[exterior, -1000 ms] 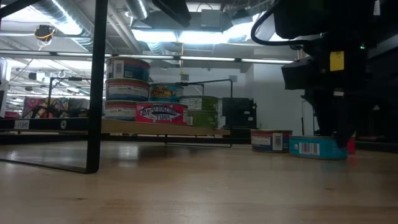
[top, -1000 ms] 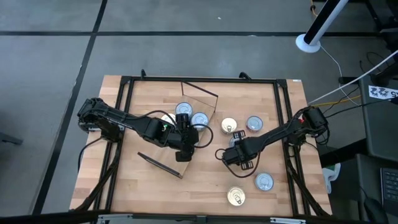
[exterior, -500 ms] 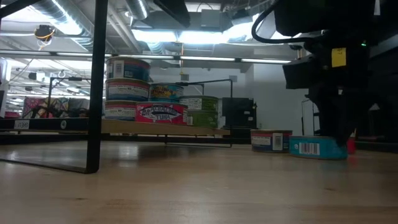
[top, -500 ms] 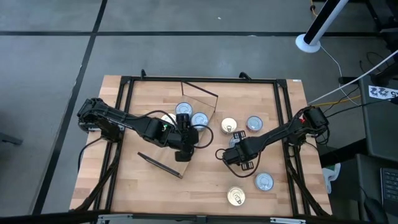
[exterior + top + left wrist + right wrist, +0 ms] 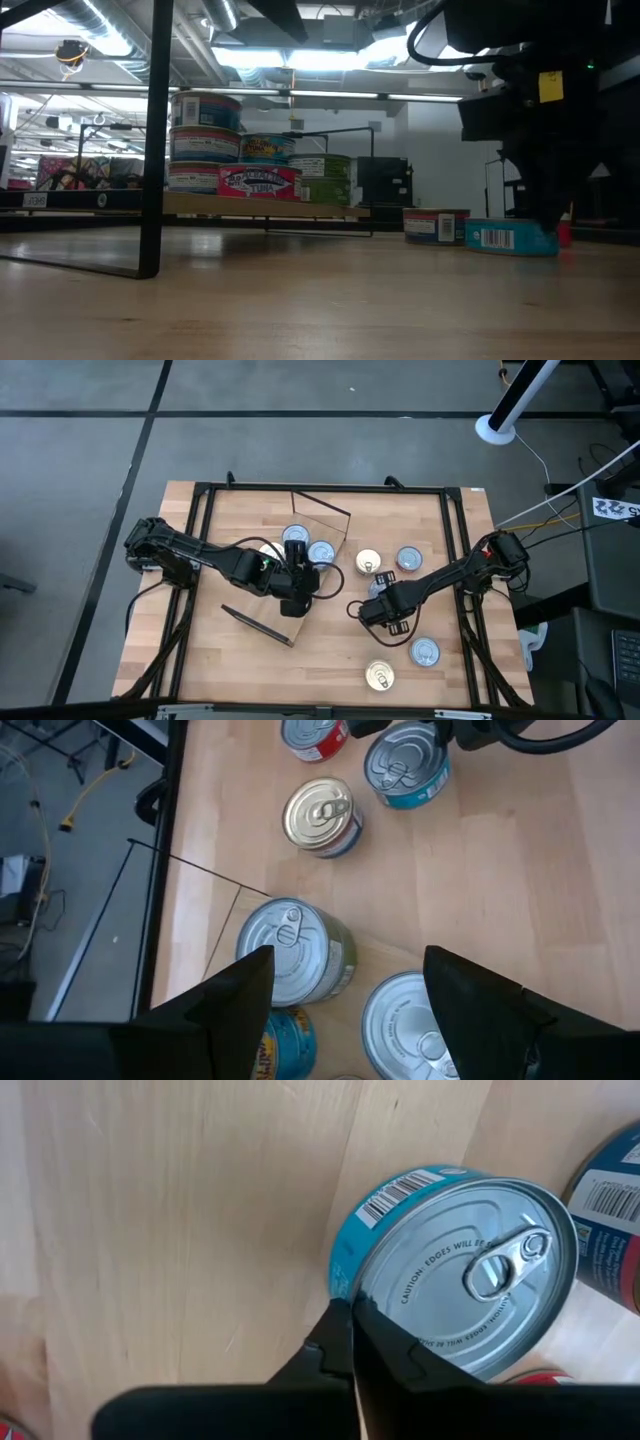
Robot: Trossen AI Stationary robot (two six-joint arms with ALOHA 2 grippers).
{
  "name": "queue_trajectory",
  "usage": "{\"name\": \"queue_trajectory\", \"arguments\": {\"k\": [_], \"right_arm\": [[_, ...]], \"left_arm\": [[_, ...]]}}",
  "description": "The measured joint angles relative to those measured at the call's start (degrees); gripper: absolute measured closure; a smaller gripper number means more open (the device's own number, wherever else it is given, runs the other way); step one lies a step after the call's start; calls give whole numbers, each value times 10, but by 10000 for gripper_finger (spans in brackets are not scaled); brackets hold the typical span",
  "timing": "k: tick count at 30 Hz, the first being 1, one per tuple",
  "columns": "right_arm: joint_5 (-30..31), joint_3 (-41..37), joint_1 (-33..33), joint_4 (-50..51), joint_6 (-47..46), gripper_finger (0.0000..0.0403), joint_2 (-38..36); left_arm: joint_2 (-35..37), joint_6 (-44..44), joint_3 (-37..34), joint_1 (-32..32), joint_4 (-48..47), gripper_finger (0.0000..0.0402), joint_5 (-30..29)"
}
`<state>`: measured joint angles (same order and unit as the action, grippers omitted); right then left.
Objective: Stack canned seafood by type on shelf
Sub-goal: Stack the light blue tuna can on top of the light blue tuna can on the shelf
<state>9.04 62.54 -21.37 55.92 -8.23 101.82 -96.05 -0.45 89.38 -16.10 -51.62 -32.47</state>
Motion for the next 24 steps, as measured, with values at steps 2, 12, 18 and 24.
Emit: {"name": "queue_trajectory", "arguments": {"k": [2, 12, 18, 24], "right_arm": [[0, 10, 0, 10, 0, 402, 1], [-6, 52, 0, 22, 13, 403, 4], [0, 61, 0, 21, 14, 403, 3], [0, 80, 0, 21, 26, 403, 2]], "left_arm": [[0, 5, 0, 0, 0, 149, -3], [21, 12, 0, 0, -22, 149, -30], [32, -7, 0, 0, -22, 149, -28], [33, -6, 0, -1, -21, 149, -25]]}}
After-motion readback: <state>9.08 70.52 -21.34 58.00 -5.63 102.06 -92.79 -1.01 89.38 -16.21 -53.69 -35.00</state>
